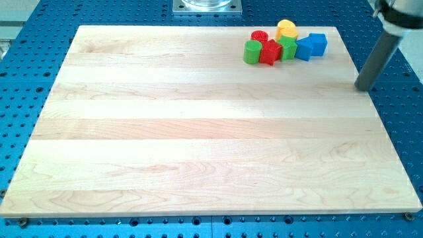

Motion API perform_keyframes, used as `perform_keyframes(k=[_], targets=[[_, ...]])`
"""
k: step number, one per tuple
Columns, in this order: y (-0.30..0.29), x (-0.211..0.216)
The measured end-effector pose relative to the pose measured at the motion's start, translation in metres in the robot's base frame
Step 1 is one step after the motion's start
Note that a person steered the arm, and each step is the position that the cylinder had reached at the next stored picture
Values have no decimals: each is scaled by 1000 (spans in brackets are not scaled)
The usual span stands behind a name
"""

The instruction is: Slide the blue cube to the top of the blue triangle

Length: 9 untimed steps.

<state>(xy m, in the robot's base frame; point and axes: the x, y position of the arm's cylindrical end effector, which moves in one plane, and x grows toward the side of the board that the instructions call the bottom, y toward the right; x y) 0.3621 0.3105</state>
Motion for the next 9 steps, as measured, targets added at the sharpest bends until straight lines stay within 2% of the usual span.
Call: perform_keyframes(k=[2, 4, 6, 7, 8, 9], targets=[[11, -88], [-50, -89], [-83, -92], [-67, -102], [-79, -125], [-132, -108]])
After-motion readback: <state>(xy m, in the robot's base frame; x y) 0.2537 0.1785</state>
